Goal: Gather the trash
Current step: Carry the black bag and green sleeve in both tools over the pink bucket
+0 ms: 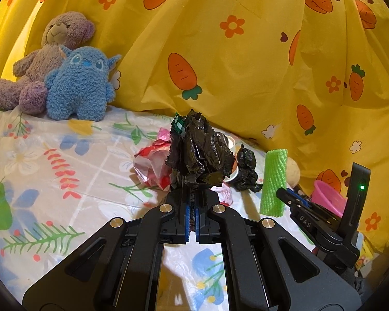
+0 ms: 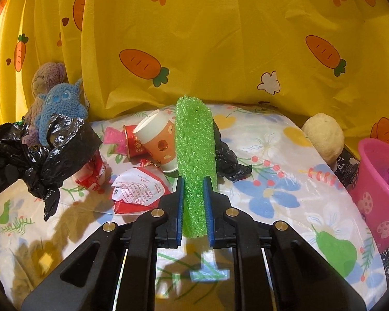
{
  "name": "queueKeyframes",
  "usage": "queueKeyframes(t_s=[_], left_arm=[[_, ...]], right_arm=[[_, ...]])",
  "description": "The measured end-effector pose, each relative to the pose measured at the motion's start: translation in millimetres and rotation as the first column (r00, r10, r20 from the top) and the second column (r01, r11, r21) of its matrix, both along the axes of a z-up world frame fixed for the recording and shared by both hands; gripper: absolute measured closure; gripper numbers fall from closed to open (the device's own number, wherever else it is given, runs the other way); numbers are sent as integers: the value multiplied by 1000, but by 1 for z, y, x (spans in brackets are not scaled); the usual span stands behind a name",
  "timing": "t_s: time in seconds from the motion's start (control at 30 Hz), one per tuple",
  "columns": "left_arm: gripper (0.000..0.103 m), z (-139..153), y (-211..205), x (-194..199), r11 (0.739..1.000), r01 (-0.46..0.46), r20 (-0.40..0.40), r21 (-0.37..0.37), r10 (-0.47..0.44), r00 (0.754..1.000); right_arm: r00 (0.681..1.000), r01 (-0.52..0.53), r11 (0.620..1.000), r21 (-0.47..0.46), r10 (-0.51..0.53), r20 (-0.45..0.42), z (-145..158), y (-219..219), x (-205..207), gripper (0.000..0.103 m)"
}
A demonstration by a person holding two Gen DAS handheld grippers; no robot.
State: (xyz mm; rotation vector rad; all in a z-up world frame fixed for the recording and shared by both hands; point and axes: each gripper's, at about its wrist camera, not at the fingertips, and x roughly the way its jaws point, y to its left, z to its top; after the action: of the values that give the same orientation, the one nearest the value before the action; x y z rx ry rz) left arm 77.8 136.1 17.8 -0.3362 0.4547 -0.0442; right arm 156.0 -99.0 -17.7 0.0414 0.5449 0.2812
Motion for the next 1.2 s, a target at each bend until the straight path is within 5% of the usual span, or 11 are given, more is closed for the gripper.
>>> queueKeyframes(t_s=[0.8, 1.2], left_arm=[[102, 28, -95, 1, 980, 191, 39, 60, -193, 980], [102, 46, -205, 33, 909, 400, 53, 122, -408, 911]], right_arm=[[990, 76, 993, 88, -85, 108, 29, -81, -54, 88], [959, 226, 970, 88, -238, 155, 43, -155, -65, 88]])
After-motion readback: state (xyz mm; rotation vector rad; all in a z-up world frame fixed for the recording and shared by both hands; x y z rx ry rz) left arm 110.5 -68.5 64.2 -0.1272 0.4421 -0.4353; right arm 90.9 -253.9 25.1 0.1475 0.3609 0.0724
